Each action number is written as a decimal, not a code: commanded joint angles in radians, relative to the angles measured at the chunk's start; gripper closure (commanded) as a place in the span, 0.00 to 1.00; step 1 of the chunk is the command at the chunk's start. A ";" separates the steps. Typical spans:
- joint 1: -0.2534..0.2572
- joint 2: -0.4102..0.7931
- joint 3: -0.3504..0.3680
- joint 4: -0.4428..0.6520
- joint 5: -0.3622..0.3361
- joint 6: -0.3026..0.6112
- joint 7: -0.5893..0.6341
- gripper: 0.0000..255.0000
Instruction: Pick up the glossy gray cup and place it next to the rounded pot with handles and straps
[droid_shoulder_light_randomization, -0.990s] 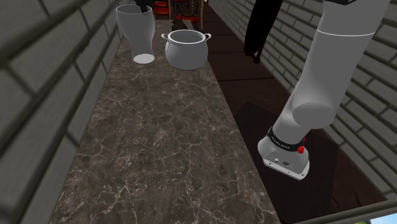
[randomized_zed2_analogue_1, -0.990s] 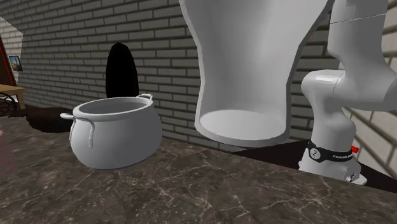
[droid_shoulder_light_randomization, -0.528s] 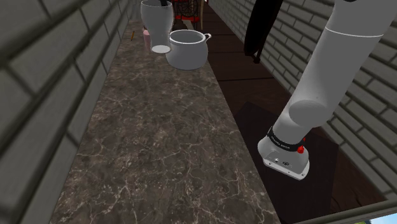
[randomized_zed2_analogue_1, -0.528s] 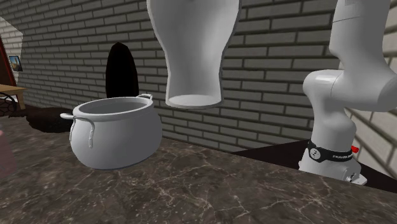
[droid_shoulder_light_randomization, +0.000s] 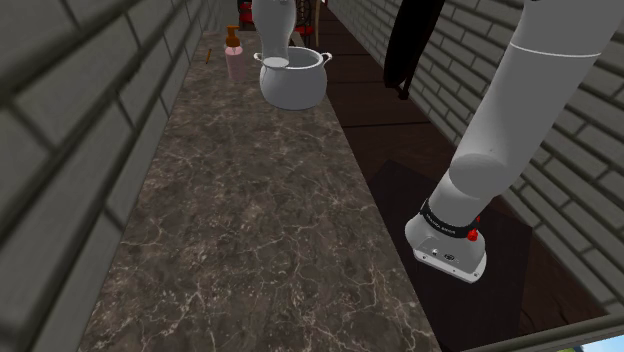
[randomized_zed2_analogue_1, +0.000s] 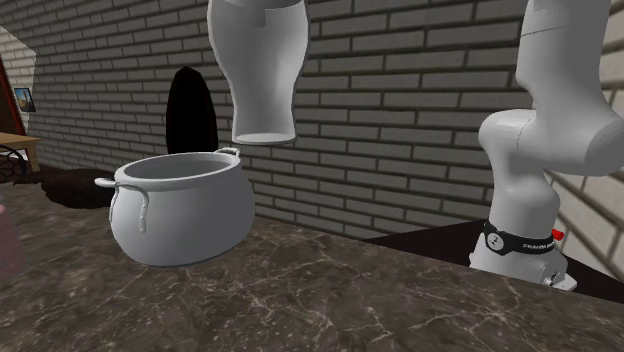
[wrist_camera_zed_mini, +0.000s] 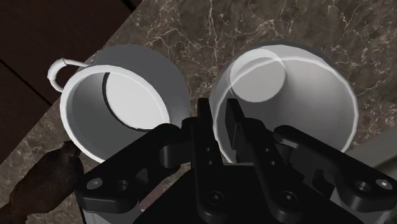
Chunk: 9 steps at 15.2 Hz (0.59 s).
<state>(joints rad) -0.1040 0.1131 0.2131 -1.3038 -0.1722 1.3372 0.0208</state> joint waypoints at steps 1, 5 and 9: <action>-0.029 0.000 -0.022 -0.004 -0.001 0.013 -0.052 1.00; -0.049 -0.012 -0.037 -0.063 0.002 0.064 -0.077 1.00; -0.053 -0.034 -0.039 -0.147 0.008 0.127 -0.072 1.00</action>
<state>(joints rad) -0.1547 0.0861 0.1757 -1.4255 -0.1662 1.4441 -0.0510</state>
